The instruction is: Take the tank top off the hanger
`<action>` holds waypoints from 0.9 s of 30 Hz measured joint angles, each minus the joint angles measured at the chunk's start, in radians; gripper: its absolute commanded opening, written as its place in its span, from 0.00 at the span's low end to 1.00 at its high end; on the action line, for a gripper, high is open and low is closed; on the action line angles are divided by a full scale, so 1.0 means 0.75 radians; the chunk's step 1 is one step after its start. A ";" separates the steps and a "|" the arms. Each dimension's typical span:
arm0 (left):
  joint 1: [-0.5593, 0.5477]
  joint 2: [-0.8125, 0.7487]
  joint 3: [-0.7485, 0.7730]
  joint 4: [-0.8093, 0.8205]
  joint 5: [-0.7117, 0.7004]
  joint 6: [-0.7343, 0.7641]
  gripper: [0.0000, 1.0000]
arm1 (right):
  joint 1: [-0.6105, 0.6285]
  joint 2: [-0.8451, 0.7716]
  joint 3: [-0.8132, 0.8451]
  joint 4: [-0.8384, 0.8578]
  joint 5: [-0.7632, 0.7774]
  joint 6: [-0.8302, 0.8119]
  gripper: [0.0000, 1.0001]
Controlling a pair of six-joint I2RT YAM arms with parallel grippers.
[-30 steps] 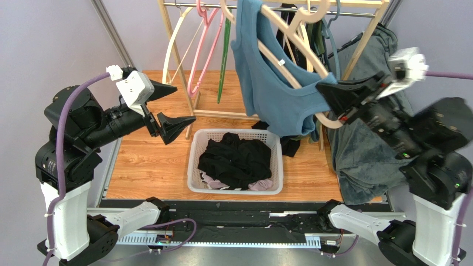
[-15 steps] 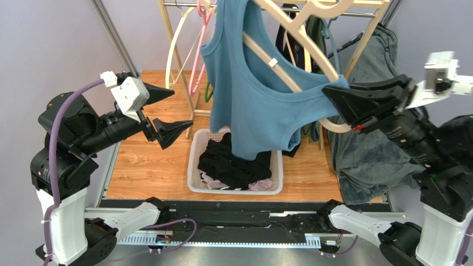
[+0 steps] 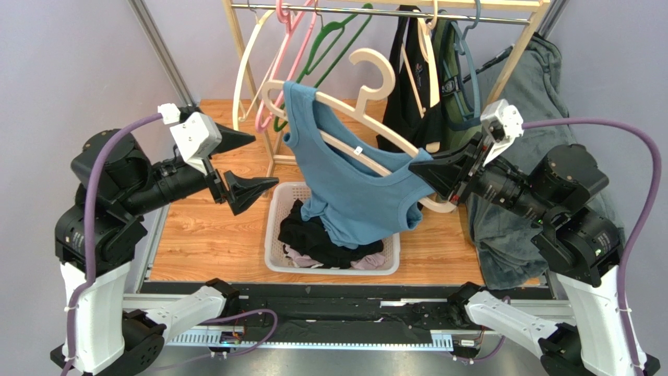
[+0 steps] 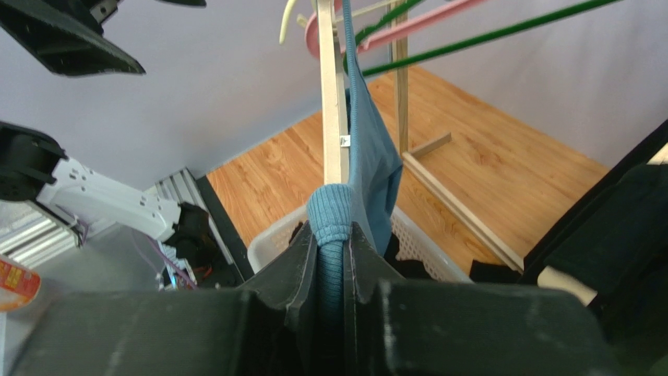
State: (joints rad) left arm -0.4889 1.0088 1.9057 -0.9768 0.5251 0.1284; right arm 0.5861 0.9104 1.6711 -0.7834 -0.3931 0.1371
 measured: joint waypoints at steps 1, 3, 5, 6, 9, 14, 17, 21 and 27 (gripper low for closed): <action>0.000 -0.003 -0.017 0.001 0.008 -0.003 0.99 | 0.000 -0.016 -0.031 -0.006 -0.006 -0.010 0.00; 0.000 -0.007 -0.064 0.011 0.035 -0.013 0.99 | 0.000 -0.049 -0.090 -0.013 -0.018 -0.024 0.00; 0.001 -0.006 -0.103 0.013 0.069 -0.020 0.99 | 0.000 -0.078 -0.139 -0.017 -0.034 -0.033 0.00; 0.001 -0.004 -0.115 0.013 0.084 -0.021 0.99 | 0.000 -0.090 -0.160 -0.023 -0.041 -0.036 0.00; 0.001 0.011 -0.121 0.016 0.122 -0.017 0.99 | 0.000 -0.123 -0.197 -0.054 -0.071 -0.040 0.00; 0.001 0.015 -0.114 0.018 0.141 0.038 0.99 | 0.000 -0.176 -0.225 -0.093 -0.121 -0.041 0.00; 0.001 0.018 -0.094 0.006 0.184 0.105 0.99 | -0.001 -0.201 -0.225 -0.122 -0.159 -0.041 0.00; 0.001 0.032 -0.054 -0.057 0.303 0.250 0.99 | 0.000 -0.208 -0.217 -0.165 -0.227 -0.050 0.00; 0.001 0.076 0.047 -0.213 0.461 0.550 0.99 | 0.000 -0.192 -0.210 -0.233 -0.300 -0.096 0.00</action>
State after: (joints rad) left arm -0.4881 1.0660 1.9411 -1.1362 0.8711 0.5411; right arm 0.5861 0.7666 1.5139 -0.9585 -0.6178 0.0650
